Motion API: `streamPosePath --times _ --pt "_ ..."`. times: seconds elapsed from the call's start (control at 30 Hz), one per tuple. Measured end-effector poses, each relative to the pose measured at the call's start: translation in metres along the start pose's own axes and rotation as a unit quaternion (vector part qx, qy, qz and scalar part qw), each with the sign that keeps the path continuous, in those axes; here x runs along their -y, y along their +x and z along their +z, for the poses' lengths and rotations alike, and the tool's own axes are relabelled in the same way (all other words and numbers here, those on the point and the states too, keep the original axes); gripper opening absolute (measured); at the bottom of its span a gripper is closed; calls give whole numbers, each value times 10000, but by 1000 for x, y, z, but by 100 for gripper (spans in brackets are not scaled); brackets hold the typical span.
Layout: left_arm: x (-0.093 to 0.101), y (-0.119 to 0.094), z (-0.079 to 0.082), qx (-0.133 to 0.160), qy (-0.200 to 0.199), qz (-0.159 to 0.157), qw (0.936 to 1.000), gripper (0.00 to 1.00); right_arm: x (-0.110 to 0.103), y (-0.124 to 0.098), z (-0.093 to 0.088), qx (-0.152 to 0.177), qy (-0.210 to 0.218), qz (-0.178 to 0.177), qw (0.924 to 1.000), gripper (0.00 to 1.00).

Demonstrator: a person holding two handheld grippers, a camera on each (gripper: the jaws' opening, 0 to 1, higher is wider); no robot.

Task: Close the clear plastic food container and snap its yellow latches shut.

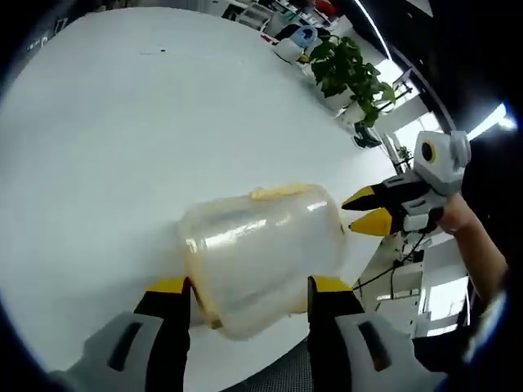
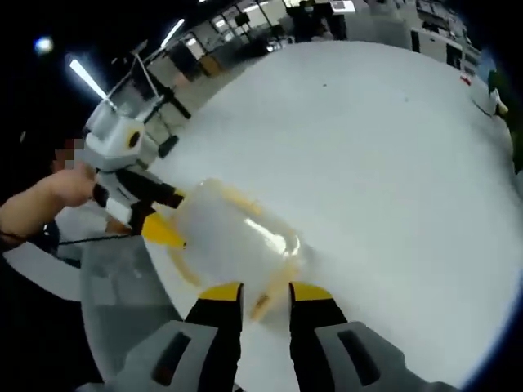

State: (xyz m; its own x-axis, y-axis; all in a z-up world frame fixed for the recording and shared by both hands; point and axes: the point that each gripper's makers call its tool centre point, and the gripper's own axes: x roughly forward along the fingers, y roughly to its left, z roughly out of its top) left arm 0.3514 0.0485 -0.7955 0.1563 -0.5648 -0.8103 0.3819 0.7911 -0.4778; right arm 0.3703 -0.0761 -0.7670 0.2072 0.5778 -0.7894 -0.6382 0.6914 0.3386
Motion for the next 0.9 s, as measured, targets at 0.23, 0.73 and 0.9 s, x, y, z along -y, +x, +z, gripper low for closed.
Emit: streamPosePath --times 0.23,0.73,0.9 --pt "-9 0 -16 -82 135 127 9998 59 -18 13 5 -92 -588 10 9982 20" --pt "-1 -21 14 205 1257 312 9914 56 -32 25 24 -70 -1010 195 9947 20" --pt "3 -21 19 147 1622 452 9856 57 -36 28 27 -118 -1157 233 9929 19"
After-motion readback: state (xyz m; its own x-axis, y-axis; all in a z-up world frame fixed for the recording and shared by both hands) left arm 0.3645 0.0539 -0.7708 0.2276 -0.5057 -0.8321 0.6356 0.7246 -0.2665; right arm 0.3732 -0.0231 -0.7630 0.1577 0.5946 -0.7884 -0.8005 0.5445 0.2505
